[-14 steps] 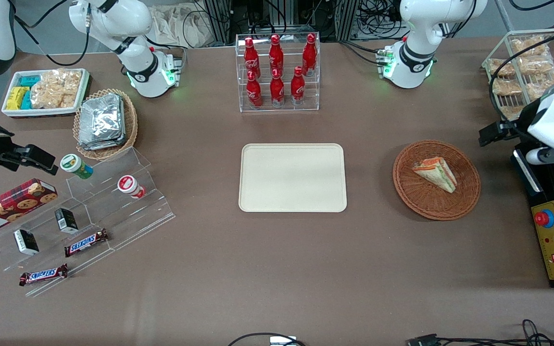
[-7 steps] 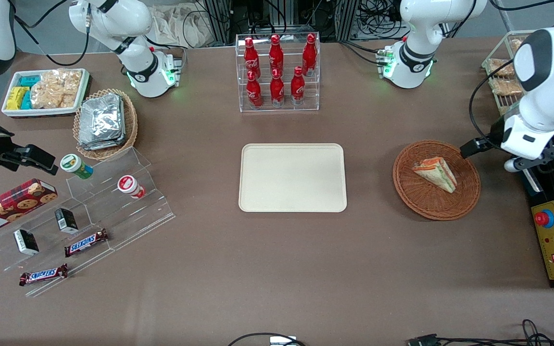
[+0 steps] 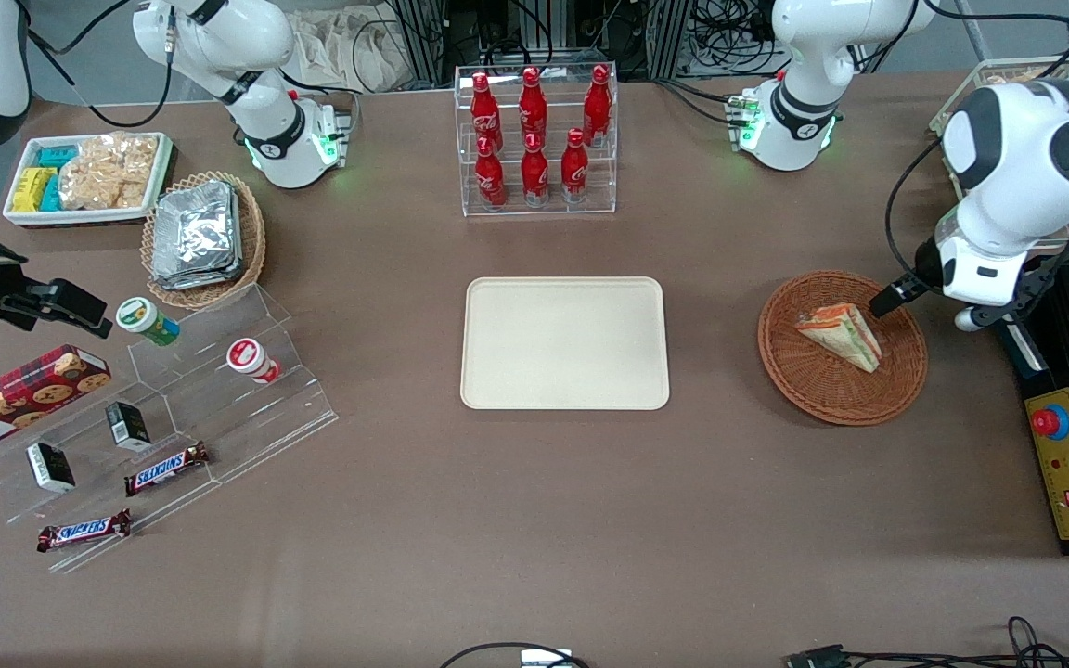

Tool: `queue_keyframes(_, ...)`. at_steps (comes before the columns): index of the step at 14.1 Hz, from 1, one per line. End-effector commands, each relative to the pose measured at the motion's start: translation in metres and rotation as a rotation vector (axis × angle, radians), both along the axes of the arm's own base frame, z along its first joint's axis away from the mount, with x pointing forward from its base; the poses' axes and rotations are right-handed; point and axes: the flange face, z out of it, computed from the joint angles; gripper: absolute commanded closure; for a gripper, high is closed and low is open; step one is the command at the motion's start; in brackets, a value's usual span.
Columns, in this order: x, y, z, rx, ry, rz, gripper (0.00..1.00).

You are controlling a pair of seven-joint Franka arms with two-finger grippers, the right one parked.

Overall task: Place sandwich from basket to tray
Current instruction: 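Lower the open left gripper around the upright wrapped sandwich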

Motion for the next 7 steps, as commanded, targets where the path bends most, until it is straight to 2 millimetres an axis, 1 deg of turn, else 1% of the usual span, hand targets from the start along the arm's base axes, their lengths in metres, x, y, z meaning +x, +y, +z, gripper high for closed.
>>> queue_keyframes(1,-0.014,-0.004,-0.026,-0.006,-0.032,0.065,0.0)
queue_keyframes(3,-0.015,-0.004,-0.046,-0.009,-0.042,0.11,0.0)
queue_keyframes(4,-0.014,-0.005,-0.053,-0.01,-0.045,0.128,0.0)
queue_keyframes(5,-0.016,-0.01,-0.06,-0.012,-0.053,0.131,0.0)
queue_keyframes(7,-0.018,-0.011,-0.073,-0.014,-0.058,0.139,0.0)
